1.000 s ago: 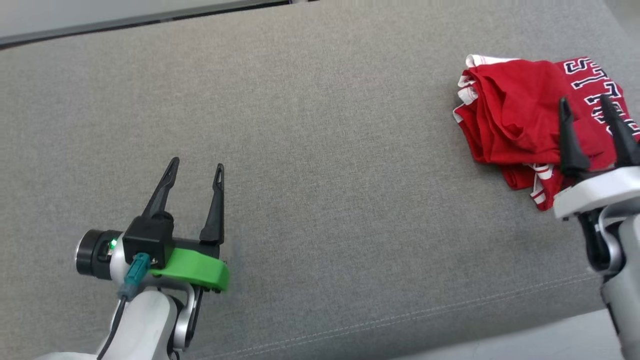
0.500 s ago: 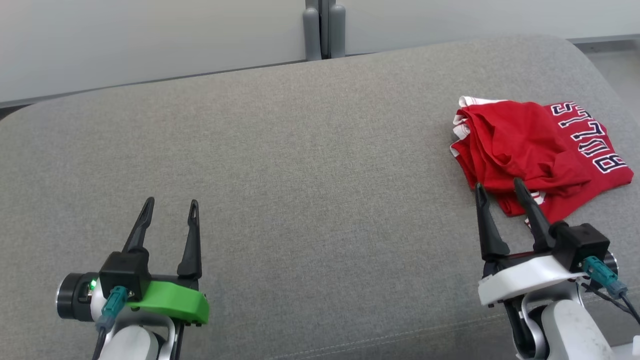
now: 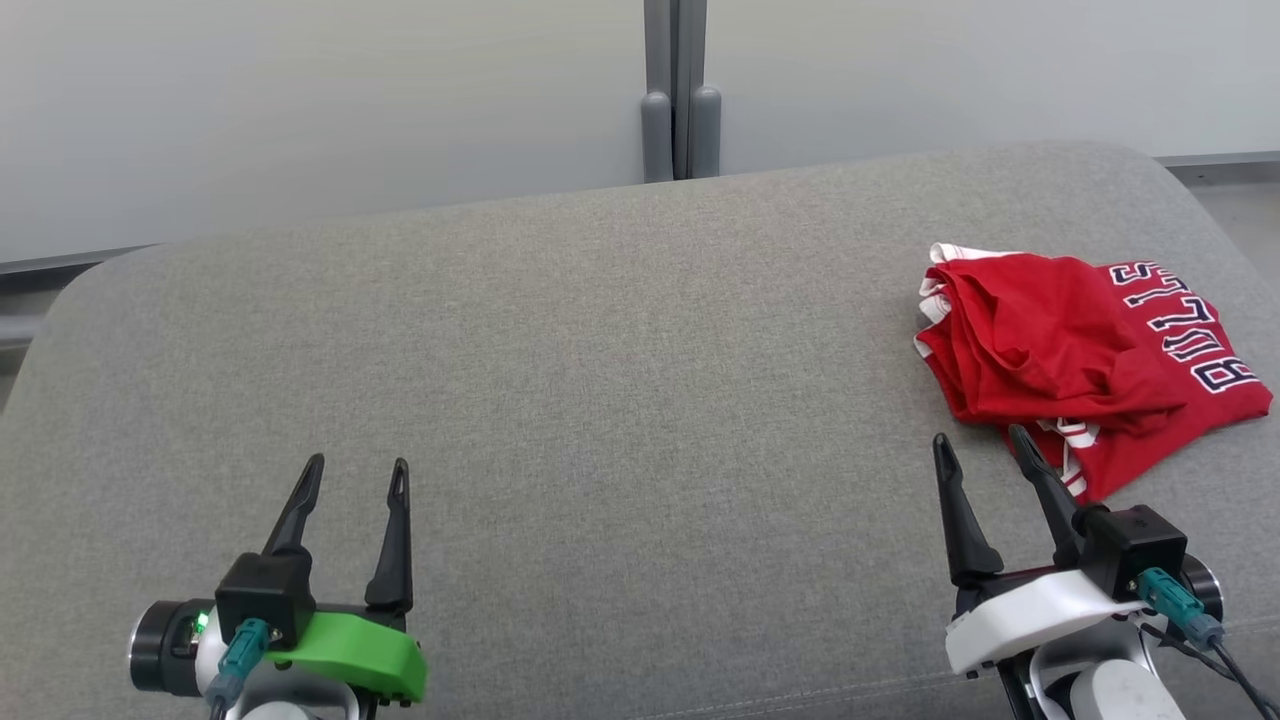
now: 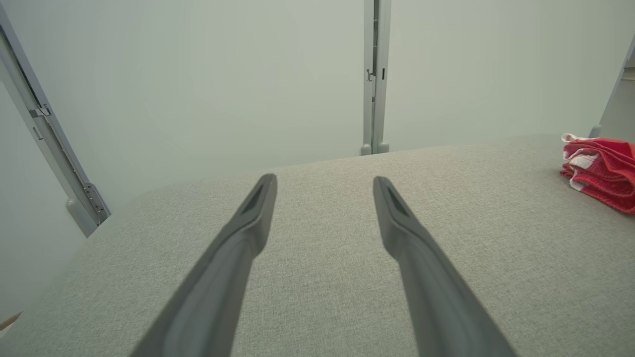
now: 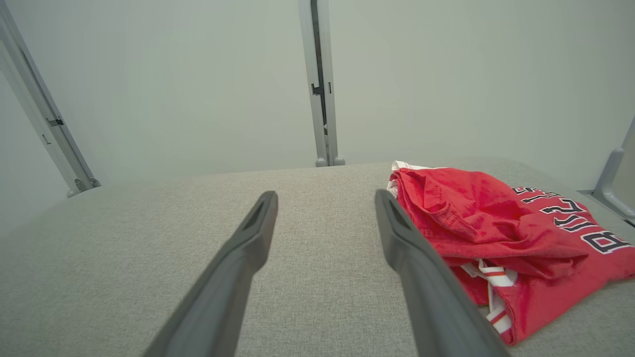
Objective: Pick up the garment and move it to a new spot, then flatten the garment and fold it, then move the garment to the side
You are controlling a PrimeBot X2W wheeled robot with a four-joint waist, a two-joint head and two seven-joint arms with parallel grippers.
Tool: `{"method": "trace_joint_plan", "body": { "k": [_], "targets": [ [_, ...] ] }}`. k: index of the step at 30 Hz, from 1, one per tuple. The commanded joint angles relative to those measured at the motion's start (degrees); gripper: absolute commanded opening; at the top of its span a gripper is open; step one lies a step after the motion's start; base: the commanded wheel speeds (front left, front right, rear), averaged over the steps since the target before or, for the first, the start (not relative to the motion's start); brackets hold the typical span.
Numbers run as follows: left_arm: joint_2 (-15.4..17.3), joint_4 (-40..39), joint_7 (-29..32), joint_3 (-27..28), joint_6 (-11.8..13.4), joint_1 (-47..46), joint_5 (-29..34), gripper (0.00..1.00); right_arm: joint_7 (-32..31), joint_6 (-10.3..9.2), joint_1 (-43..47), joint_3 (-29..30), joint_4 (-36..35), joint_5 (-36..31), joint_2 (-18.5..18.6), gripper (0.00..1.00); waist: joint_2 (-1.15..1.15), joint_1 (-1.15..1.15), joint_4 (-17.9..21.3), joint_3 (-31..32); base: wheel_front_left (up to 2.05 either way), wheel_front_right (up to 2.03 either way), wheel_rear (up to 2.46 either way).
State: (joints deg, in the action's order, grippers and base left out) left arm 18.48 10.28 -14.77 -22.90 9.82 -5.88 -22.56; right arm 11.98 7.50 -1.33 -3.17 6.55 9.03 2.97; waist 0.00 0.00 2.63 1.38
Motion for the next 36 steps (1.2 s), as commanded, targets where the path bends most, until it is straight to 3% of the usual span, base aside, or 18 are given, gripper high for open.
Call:
{"method": "trace_joint_plan", "body": {
  "k": [1, 15, 36],
  "targets": [
    [-0.13, 0.23, -0.43, 0.01, -0.06, 0.92, -0.32, 1.00, -0.28, -0.02, 0.94, 0.17, -0.37, -0.66, 0.07, 1.00, 0.00, 0.00, -0.25, 0.42, 0.00, 0.00, 0.00],
    [-0.50, 1.06, -0.46, 0.34, -0.04, 0.21, 0.00, 1.00, -0.82, -0.02, 1.20, 1.19, -0.56, -0.75, 0.01, 1.00, 0.00, 0.00, -0.38, 0.39, 0.00, 0.00, 0.00],
    [-0.83, 2.35, 0.27, -0.03, 2.46, 0.14, 0.00, 1.00, -2.05, -0.02, 1.31, 2.23, -1.55, -2.34, 0.01, 1.00, 0.00, 0.00, -1.46, -0.20, 0.00, 0.00, 0.00]
  ]
}}
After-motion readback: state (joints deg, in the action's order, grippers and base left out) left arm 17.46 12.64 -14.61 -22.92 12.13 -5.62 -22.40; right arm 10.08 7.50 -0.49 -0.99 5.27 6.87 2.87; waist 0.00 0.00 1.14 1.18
